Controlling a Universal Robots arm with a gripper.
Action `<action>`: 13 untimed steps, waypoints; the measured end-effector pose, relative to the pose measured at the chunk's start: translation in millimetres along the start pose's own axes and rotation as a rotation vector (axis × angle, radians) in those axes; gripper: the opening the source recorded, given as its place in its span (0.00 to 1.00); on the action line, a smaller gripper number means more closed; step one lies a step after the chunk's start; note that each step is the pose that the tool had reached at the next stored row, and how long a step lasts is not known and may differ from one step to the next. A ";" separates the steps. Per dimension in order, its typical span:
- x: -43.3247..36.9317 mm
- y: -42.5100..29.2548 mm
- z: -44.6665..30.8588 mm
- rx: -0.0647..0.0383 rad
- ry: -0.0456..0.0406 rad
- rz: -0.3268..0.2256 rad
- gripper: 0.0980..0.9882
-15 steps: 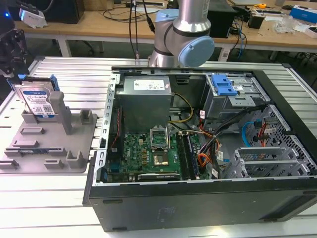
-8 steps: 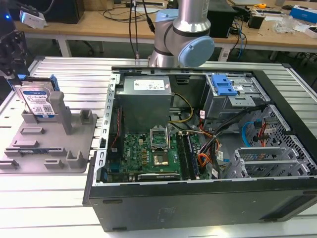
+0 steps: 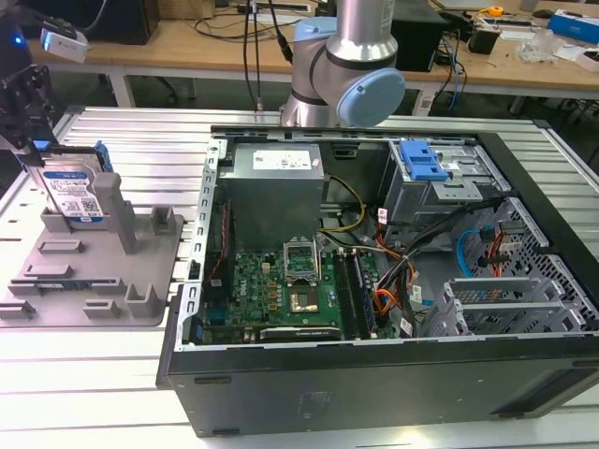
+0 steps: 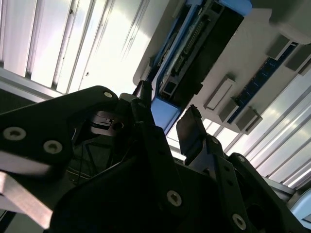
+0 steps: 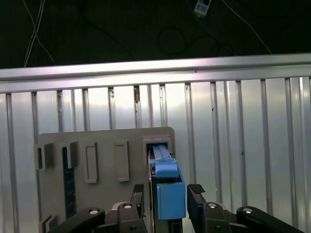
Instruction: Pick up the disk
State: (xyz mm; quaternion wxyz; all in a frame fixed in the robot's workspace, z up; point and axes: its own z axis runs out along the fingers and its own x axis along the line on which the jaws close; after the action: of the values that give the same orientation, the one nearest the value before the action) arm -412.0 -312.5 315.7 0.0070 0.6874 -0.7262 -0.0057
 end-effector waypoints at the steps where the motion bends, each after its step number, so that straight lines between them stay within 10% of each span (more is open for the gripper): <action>1: 0.0 0.0 1.1 0.000 -0.0001 0.000 0.43; 13: -0.2 -0.2 12.1 0.000 0.0000 0.000 0.43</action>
State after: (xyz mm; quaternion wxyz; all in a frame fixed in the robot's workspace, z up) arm -412.0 -312.3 303.6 0.0070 0.6875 -0.7262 -0.0057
